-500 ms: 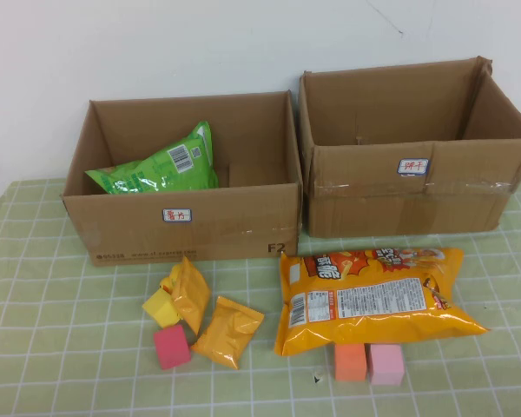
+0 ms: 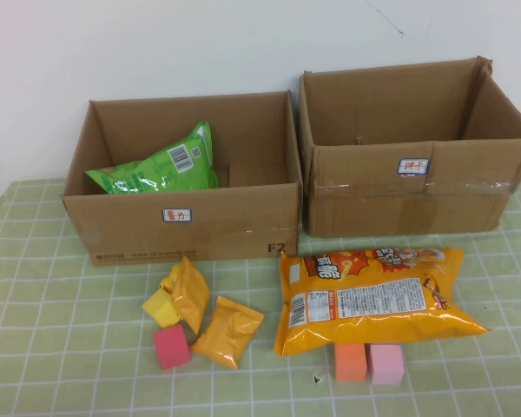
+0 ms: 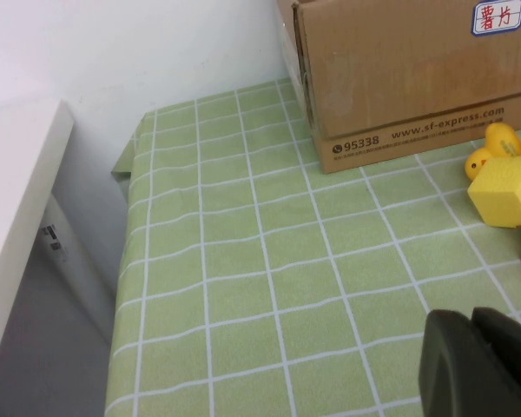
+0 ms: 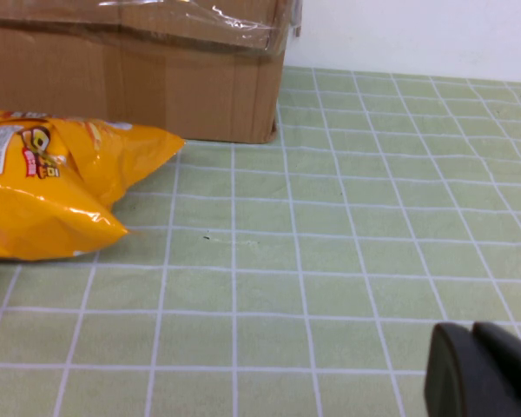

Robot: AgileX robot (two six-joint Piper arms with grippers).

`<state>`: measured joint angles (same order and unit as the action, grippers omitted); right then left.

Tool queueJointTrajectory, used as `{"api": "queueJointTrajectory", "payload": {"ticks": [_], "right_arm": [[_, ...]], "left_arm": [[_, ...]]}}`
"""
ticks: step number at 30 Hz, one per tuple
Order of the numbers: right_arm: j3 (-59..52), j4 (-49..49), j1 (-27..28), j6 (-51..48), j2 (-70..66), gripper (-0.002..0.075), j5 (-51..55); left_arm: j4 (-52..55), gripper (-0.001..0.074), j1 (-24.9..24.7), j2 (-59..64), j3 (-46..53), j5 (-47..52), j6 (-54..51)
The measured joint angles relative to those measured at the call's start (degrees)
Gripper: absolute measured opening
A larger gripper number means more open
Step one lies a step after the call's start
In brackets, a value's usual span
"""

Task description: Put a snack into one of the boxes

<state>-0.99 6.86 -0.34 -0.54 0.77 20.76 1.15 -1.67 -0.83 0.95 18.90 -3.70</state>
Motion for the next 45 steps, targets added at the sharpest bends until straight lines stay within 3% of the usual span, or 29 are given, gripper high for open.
{"api": "queueJointTrajectory", "payload": {"ticks": [27, 31, 40, 45], "right_arm": [[-0.46, 0.0, 0.0, 0.0, 0.0, -0.0002, -2.8], [-0.71, 0.0, 0.0, 0.0, 0.0, -0.0002, -13.67], [-0.71, 0.0, 0.0, 0.14, 0.0, -0.0002, -50.1], [-0.71, 0.13, 0.0, 2.88, 0.0, -0.0002, -61.38]], "left_arm": [[-1.15, -0.0001, 0.0, 0.0, 0.21, -3.24, 0.0], [-2.76, -0.0001, 0.0, 0.0, 0.21, -12.86, 0.1], [-4.4, -0.0001, 0.0, 0.0, 0.21, -46.68, 1.48], [-4.4, -0.0001, 0.0, 0.0, 0.21, -58.18, 1.57]]}}
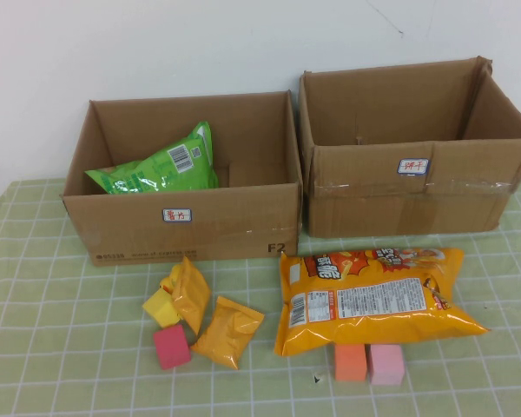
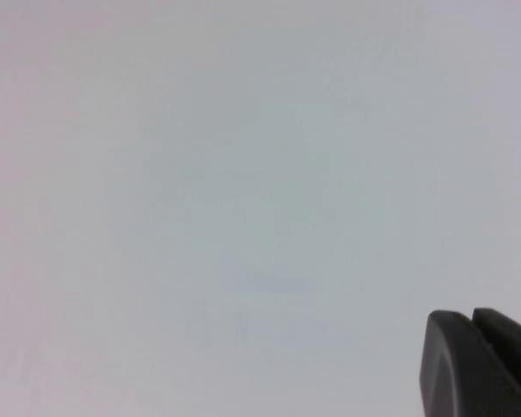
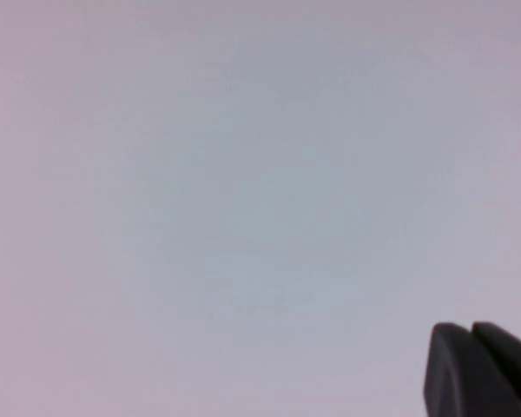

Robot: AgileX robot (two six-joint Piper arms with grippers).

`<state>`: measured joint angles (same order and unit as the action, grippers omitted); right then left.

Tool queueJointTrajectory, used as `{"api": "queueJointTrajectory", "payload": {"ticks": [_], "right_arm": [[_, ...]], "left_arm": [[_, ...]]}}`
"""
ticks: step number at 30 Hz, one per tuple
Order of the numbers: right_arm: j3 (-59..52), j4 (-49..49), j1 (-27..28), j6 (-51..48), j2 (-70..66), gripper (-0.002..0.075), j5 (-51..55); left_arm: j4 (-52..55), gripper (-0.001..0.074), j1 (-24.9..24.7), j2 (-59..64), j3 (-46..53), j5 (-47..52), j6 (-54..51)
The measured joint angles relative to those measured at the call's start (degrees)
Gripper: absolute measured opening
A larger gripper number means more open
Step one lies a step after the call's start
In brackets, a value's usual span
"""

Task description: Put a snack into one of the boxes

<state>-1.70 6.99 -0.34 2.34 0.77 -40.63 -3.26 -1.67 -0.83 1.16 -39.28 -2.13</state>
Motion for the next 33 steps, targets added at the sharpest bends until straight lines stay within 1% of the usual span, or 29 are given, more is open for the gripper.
{"api": "queueJointTrajectory", "payload": {"ticks": [2, 5, 7, 8, 10, 11, 12, 16, 19, 21, 23, 27, 29, 30, 31, 33], "right_arm": [[0.0, 0.0, 0.0, 0.54, 0.14, -0.0002, -2.18], [0.0, 0.0, 0.0, 0.76, 0.13, -0.0002, -2.98], [0.88, -0.74, 0.0, 0.76, 0.13, -0.0002, 0.11], [2.29, -1.68, 0.0, 0.76, 0.13, -0.0002, 3.43], [6.86, -3.98, 0.0, 0.48, 0.13, -0.0002, 10.88], [9.1, -4.72, 0.0, -0.18, 0.13, -0.0002, 14.53], [12.09, -5.17, 0.0, -1.1, 0.13, -0.0002, 19.31], [23.8, -5.4, 0.0, -3.16, -3.77, -0.0002, 39.51], [30.19, -5.49, 0.0, -3.75, -9.55, -0.0002, 52.53], [31.74, -5.62, 0.0, -4.15, -13.52, -0.0002, 59.35], [32.0, -5.91, 0.0, -5.02, -17.43, -0.0002, 65.31], [30.27, -6.44, 0.0, -6.63, -25.54, -0.0002, 71.41], [28.78, -7.49, 0.0, -8.84, -28.81, -0.0002, 72.87], [28.15, -8.62, 0.0, -10.11, -30.03, -0.0002, 73.24], [27.33, -11.53, 0.0, -13.25, -31.29, -0.0002, 73.39], [26.8, -14.23, 0.0, -16.41, -31.8, -0.0002, 72.79]], "left_arm": [[0.0, -0.0001, 0.0, 0.0, 0.0, -3.36, 0.04], [0.0, -0.0001, 0.0, 0.0, 0.0, -4.72, 2.43], [0.0, -0.0001, 0.0, 0.0, 0.0, -4.83, 5.31], [0.37, -0.0001, 0.0, 0.0, -0.33, -3.68, 6.68], [2.17, -0.0001, 0.0, 0.0, -3.35, 3.26, 8.1], [3.66, -0.0001, 0.0, 0.0, -6.18, 9.01, 8.71], [5.25, -0.0001, 0.0, 0.0, -10.15, 16.94, 9.28], [6.73, -0.0001, 0.0, 2.68, -21.84, 38.59, 9.89], [7.01, -0.0001, 0.0, 7.42, -27.06, 51.52, 10.07], [6.27, -0.0001, 0.0, 10.59, -28.19, 58.65, 10.32], [3.83, -0.0001, 0.0, 13.81, -28.02, 62.67, 10.43], [-6.54, -0.0001, 0.0, 21.04, -25.55, 62.4, 9.27], [-12.4, -0.0001, 0.0, 25.11, -25.13, 62.15, 4.74], [-15.42, -0.0001, 0.0, 27.63, -25.13, 61.99, 0.88], [-20.55, -0.0001, 0.0, 32.57, -25.59, 62.0, -6.69], [-25.59, -0.0001, 0.0, 38.68, -27.45, 62.34, -13.93]]}}
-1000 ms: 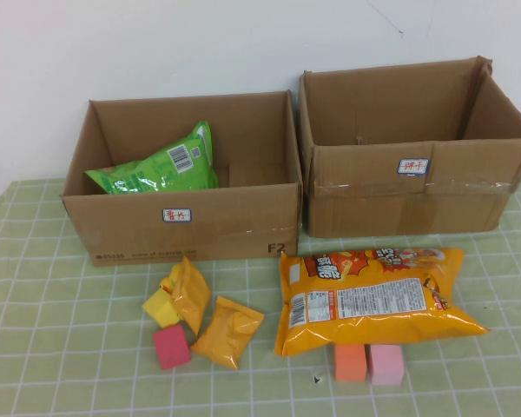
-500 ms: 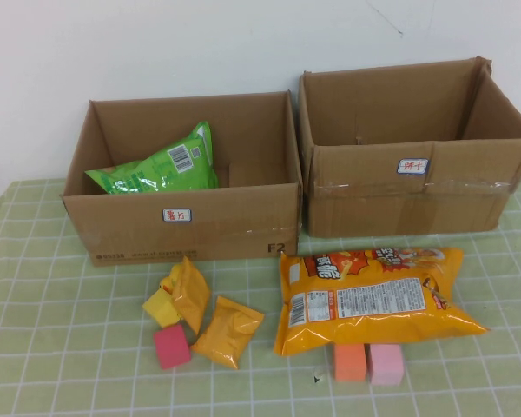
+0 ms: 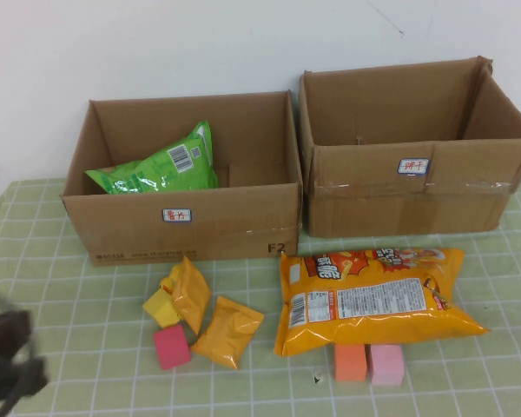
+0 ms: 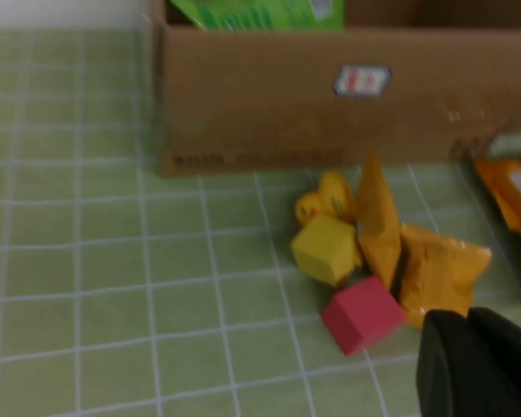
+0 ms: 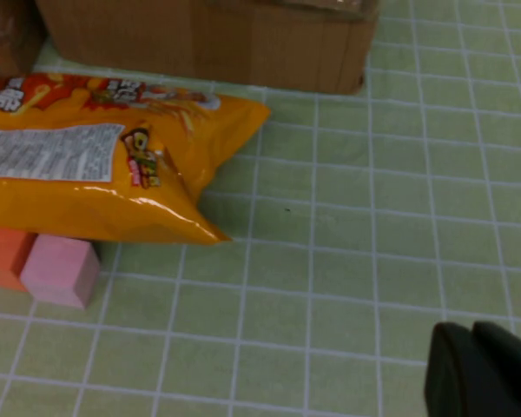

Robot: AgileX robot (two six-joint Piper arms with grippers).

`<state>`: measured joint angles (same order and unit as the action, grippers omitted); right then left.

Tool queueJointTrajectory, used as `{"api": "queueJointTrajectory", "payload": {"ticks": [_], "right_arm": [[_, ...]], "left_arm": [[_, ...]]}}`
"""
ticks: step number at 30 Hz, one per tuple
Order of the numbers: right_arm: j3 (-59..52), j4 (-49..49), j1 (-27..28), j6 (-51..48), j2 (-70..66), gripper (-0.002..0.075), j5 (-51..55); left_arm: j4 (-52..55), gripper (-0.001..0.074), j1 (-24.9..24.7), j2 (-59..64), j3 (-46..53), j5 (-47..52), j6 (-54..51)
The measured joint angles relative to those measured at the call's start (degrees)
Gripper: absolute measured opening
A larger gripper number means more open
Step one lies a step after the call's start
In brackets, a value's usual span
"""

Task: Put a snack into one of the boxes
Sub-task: Pick up the biscuit

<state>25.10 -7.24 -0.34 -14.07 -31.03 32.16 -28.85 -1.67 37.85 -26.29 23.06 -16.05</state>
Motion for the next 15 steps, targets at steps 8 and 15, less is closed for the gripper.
{"api": "queueJointTrajectory", "payload": {"ticks": [8, 15], "right_arm": [[-3.57, -4.95, 0.0, -4.41, 0.0, -0.0002, -5.28], [-5.53, -5.7, 0.0, -5.06, 0.0, -0.0002, -8.5]], "left_arm": [[-8.7, -0.0001, -0.87, 23.87, -11.66, 5.73, -13.42], [-3.65, 0.0132, -9.9, 37.73, -19.81, 5.49, -14.32]]}}
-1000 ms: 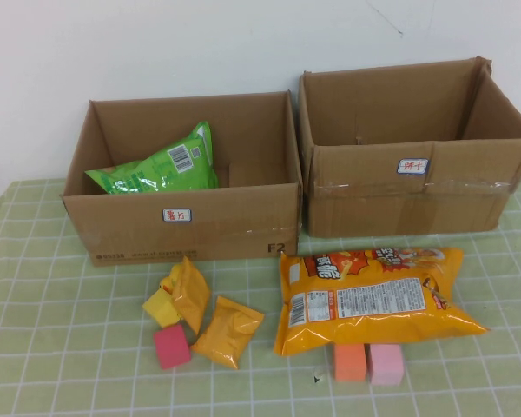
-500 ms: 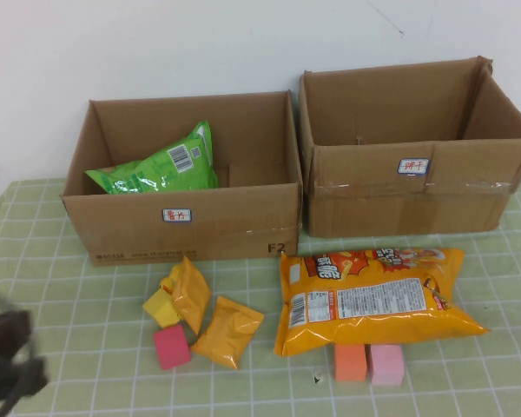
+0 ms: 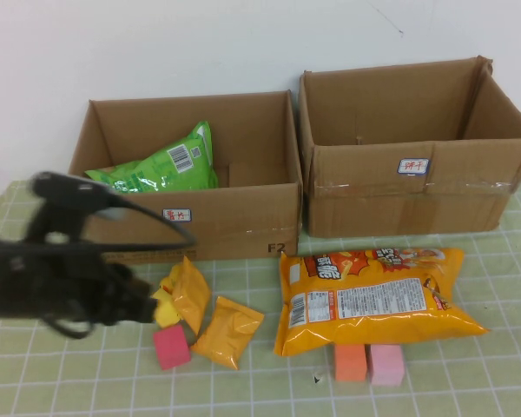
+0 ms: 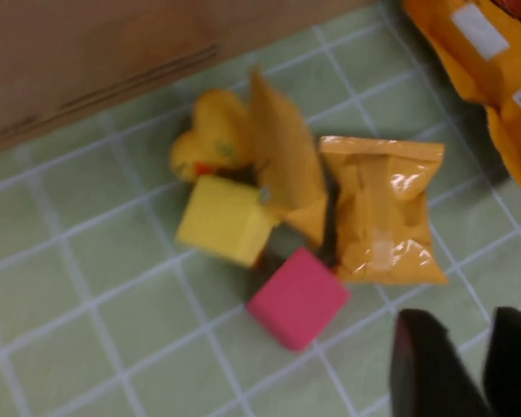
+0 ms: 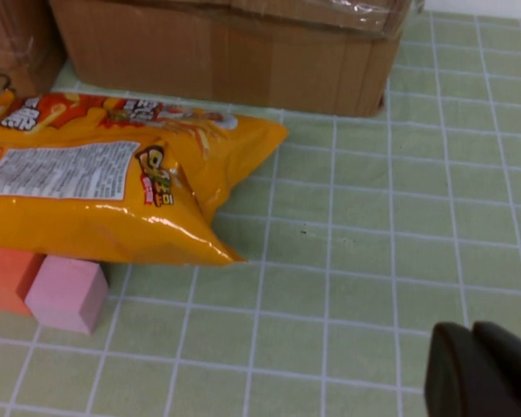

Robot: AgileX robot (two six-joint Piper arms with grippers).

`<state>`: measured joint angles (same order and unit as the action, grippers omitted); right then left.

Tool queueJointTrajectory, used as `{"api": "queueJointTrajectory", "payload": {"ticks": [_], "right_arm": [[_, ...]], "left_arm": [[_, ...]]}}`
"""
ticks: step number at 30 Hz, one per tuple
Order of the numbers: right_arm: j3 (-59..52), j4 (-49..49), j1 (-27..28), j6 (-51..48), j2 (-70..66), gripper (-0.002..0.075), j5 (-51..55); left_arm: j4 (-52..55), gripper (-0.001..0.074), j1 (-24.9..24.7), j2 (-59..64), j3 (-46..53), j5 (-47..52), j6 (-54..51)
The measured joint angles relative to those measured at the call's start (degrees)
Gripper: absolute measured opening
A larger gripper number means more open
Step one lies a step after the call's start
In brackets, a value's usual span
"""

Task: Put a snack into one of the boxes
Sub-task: Pick up the biscuit

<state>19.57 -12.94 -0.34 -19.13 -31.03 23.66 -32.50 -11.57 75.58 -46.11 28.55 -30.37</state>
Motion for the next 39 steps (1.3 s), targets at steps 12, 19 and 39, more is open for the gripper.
{"api": "queueJointTrajectory", "payload": {"ticks": [12, 19, 39], "right_arm": [[-0.82, -0.58, 0.0, -0.23, 0.0, -0.0002, -3.01], [-0.82, -0.67, 0.0, -0.27, 0.0, -0.0002, -3.13], [-1.17, -0.67, 0.0, -0.4, 0.0, -0.0002, -3.21]], "left_arm": [[10.9, 0.0474, -6.09, 19.68, -13.61, -3.24, 1.41], [13.88, 0.0479, -6.09, 28.7, -18.99, 0.74, 5.61], [11.98, 0.001, -6.09, 32.51, -22.14, 7.25, 4.88]]}}
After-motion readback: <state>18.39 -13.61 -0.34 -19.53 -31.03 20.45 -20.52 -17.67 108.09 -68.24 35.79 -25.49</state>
